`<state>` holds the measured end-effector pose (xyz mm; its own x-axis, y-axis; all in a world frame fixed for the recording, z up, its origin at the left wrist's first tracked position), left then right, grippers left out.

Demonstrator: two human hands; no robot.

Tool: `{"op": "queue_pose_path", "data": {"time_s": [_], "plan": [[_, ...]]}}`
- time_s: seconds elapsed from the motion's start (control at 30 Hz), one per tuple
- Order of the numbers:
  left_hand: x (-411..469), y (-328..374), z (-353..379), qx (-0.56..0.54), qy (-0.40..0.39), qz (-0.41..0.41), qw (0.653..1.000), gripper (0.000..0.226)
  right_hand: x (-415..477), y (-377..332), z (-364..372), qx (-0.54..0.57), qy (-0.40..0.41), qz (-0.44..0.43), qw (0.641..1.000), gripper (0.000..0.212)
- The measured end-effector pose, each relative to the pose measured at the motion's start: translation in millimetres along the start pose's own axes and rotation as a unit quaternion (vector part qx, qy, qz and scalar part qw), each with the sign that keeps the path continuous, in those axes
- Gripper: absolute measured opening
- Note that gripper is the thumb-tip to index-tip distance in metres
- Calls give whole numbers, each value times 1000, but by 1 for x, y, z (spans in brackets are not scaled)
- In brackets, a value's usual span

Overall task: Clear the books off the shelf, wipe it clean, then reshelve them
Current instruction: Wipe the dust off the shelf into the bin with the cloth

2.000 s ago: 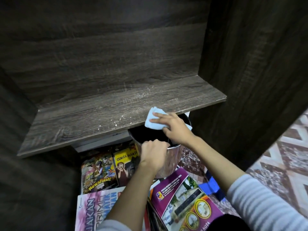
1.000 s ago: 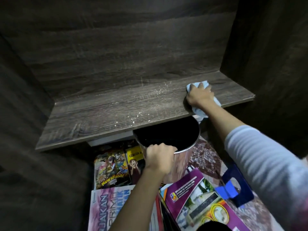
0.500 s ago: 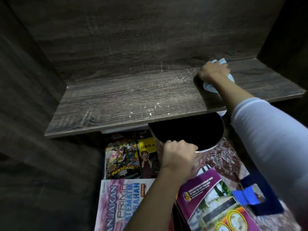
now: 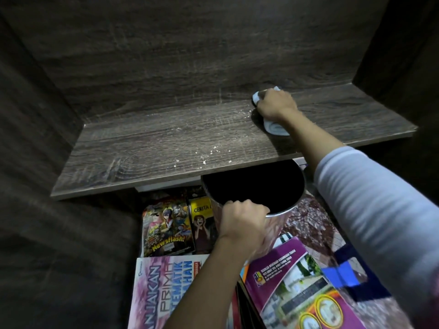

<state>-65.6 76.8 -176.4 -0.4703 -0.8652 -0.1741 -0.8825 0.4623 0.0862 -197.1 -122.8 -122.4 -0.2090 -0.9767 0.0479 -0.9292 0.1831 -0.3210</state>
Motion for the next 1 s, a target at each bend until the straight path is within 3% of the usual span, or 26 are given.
{"op": "queue_pose_path", "data": {"time_s": [0.37, 0.5, 0.6, 1.0], "plan": [[3, -5, 9, -5, 21, 0, 1000, 33, -7, 3, -12, 183, -99, -77, 975, 42], [3, -6, 11, -9, 34, 1, 999, 33, -15, 5, -11, 306, -39, -46, 950, 42], [4, -8, 11, -5, 32, 1, 999, 35, -14, 7, -8, 248, 17, -22, 968, 41], [1, -12, 10, -13, 30, 12, 999, 31, 1, -6, -6, 220, -142, -95, 960, 52]]}}
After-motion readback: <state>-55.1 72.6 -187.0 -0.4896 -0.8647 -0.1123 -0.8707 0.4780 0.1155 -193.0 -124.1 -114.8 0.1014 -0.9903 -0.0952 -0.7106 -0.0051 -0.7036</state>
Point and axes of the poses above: each hand's wrist, its own x-axis towards the middle knuckle, its own z-axis out of the palm, y = z × x, the point moved 2 cm from there along x, towards the middle knuckle, and after that the axes turned 5 degrees about -x, right-handed, at the moved point
